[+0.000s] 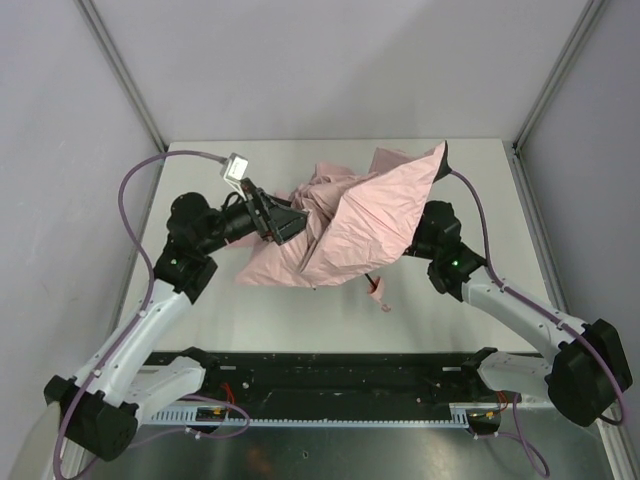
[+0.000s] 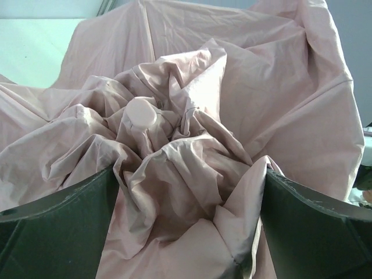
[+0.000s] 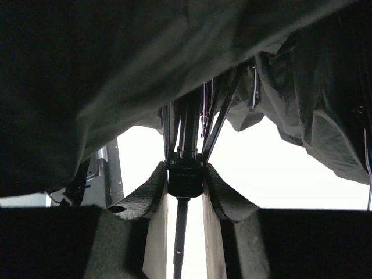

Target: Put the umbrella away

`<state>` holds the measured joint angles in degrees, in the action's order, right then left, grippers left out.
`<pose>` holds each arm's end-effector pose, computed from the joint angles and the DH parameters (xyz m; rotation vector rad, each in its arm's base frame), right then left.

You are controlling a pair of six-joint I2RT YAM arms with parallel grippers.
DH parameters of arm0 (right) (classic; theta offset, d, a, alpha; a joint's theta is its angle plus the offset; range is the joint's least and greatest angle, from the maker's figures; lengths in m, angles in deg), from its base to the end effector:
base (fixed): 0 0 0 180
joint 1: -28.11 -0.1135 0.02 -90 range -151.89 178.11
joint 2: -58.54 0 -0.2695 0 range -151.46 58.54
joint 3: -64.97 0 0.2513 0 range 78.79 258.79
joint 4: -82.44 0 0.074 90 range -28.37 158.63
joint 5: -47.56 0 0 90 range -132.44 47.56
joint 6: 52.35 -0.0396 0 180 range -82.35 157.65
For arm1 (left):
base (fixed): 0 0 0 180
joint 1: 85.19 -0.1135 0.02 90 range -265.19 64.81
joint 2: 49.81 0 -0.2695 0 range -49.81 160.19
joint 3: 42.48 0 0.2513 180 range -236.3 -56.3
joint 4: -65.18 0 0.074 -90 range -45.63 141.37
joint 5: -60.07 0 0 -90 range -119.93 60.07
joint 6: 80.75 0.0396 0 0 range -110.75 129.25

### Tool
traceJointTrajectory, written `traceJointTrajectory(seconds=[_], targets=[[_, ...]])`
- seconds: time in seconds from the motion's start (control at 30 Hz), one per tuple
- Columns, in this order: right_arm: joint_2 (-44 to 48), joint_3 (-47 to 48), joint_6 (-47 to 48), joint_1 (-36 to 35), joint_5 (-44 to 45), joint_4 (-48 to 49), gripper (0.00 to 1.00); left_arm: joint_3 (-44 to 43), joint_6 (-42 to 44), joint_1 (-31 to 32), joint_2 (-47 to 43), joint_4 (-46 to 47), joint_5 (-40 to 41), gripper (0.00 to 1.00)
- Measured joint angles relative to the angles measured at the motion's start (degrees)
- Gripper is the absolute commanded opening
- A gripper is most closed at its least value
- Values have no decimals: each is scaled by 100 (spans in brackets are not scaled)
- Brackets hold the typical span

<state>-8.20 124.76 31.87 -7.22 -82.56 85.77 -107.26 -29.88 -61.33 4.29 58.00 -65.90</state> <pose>0.2032 0.1753 0.3241 -0.9654 1.4478 1.1054 0.1870 -0.1081 0.3849 0.3325 1.6486 -1.3230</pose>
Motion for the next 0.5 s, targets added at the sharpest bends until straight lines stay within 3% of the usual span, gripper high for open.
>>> traceJointTrajectory(seconds=[0.17,0.37,0.5], targets=[[-50,0,-55,-20,-13,17,0,-142,-50,31,352,400,-245,99],[-118,0,-267,-26,-337,0,0,-160,-251,52,732,1025,-708,86],[-118,0,-409,-79,-634,4,0,-160,-369,76,841,1329,-1043,96]])
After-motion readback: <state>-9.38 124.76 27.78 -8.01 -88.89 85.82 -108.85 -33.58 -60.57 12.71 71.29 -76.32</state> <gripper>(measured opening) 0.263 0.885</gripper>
